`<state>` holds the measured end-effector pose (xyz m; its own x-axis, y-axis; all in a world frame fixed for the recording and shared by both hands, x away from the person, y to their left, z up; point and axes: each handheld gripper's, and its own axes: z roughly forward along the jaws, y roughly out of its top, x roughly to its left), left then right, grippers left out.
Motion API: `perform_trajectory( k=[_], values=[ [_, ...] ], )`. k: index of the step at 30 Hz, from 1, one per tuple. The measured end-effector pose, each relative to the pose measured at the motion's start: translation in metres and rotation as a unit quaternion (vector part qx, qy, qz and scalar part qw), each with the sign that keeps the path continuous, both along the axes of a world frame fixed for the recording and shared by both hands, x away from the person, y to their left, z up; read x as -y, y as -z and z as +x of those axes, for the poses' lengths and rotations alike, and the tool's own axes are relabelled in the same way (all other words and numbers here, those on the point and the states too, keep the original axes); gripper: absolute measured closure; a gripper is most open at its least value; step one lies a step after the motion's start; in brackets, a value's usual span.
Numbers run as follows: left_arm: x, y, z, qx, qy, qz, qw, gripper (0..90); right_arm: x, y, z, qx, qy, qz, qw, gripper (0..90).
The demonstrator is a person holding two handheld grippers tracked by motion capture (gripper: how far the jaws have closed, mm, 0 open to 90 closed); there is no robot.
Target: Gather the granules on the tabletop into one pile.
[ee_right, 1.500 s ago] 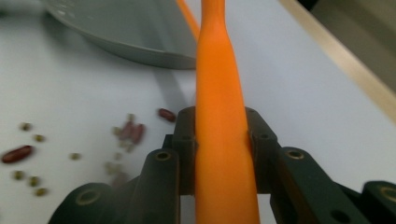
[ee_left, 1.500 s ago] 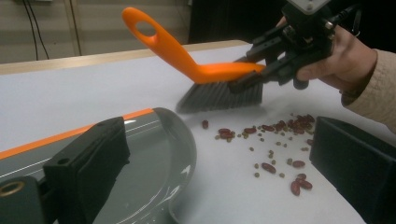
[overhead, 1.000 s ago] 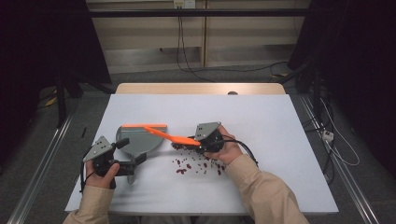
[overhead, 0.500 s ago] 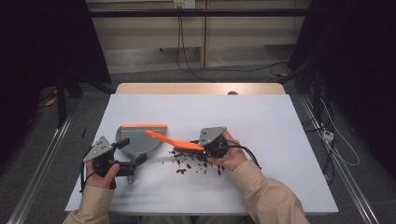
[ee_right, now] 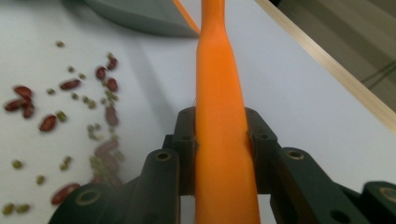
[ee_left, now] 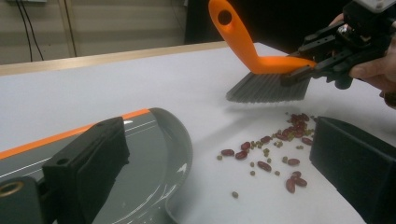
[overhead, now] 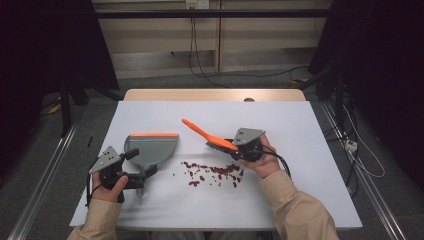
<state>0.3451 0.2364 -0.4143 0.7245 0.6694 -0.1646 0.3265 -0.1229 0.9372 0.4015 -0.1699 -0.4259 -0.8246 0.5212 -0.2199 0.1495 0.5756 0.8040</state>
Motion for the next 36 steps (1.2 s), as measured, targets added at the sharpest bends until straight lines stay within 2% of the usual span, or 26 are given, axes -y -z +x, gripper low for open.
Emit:
perform_trajectory(
  k=[3,5,9,13,15,19,22,23,26,28,32,36],
  values=[
    [0.0,0.0,0.0,-0.001,0.001,-0.001,1.0,4.2,0.008,0.009,-0.002,-0.008,0.018,-0.008,0.9998,71.1],
    [0.0,0.0,0.0,-0.001,0.0,0.0,1.0,4.2,0.011,0.011,-0.005,-0.01,0.02,0.007,0.9997,71.1],
    [0.0,0.0,0.0,-0.001,0.0,0.0,1.0,4.2,0.005,0.012,-0.015,-0.007,0.015,0.001,0.9999,71.0],
    [0.001,0.0,0.0,-0.001,0.001,0.0,1.0,4.2,0.001,0.012,-0.02,-0.014,0.013,0.017,0.9997,71.0],
    [0.0,0.0,0.0,-0.001,0.001,-0.001,1.0,4.2,-0.001,0.012,-0.023,-0.008,0.013,0.011,0.9998,71.0],
    [0.0,0.0,-0.001,-0.001,0.001,-0.002,1.0,4.2,-0.002,0.01,-0.024,-0.008,0.017,0.022,0.9996,71.1],
    [0.0,-0.001,-0.001,0.001,0.002,-0.003,1.0,4.2,-0.001,0.007,-0.023,-0.008,0.021,0.039,0.999,71.1],
    [0.0,-0.001,-0.001,0.001,0.001,-0.004,1.0,4.2,0.0,0.006,-0.022,-0.015,0.023,0.049,0.9984,71.0],
    [-0.001,-0.002,0.0,0.002,0.002,-0.003,1.0,4.2,-0.001,0.001,-0.023,-0.014,0.042,0.056,0.9974,71.0],
    [-0.002,-0.002,0.0,0.002,0.003,-0.003,1.0,4.2,-0.004,-0.004,-0.025,-0.017,0.06,0.071,0.9956,71.0],
    [-0.002,-0.002,0.0,0.002,0.003,-0.005,1.0,4.2,-0.017,-0.014,-0.031,-0.029,0.083,0.112,0.9897,71.0],
    [-0.003,-0.002,-0.001,0.003,0.003,-0.005,1.0,4.2,-0.038,-0.017,-0.038,-0.044,0.091,0.148,0.9837,71.0]
  ],
)
